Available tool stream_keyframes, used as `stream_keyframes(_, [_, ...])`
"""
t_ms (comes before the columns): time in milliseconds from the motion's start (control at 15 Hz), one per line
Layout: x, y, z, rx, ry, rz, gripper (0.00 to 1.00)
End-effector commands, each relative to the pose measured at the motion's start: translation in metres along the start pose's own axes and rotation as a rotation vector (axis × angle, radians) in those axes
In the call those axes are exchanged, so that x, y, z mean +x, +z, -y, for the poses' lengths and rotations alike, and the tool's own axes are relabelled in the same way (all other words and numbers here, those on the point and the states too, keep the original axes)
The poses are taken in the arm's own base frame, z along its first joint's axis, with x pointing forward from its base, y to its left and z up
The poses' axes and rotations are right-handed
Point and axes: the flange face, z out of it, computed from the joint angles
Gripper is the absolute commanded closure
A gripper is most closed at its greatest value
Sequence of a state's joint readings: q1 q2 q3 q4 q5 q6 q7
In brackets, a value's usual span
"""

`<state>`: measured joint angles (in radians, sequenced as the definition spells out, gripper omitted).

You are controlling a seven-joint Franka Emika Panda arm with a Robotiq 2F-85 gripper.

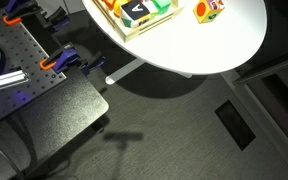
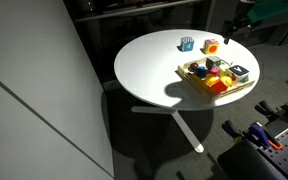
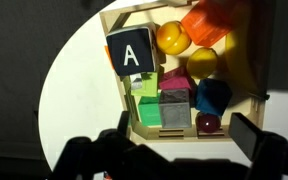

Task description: Remove the gray block from the wooden tray and place it on the table

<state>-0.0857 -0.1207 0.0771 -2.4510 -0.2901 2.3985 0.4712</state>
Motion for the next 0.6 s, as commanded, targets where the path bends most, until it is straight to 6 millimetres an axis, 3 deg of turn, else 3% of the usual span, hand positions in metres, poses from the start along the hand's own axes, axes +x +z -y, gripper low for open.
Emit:
stream_keyframes(0, [0.024,0.02,0.0,-0.005,0.008,-0.053,0.0])
stream_keyframes(533, [0.049,0.075,0.006,-0.03,0.006,-0.12,0.0])
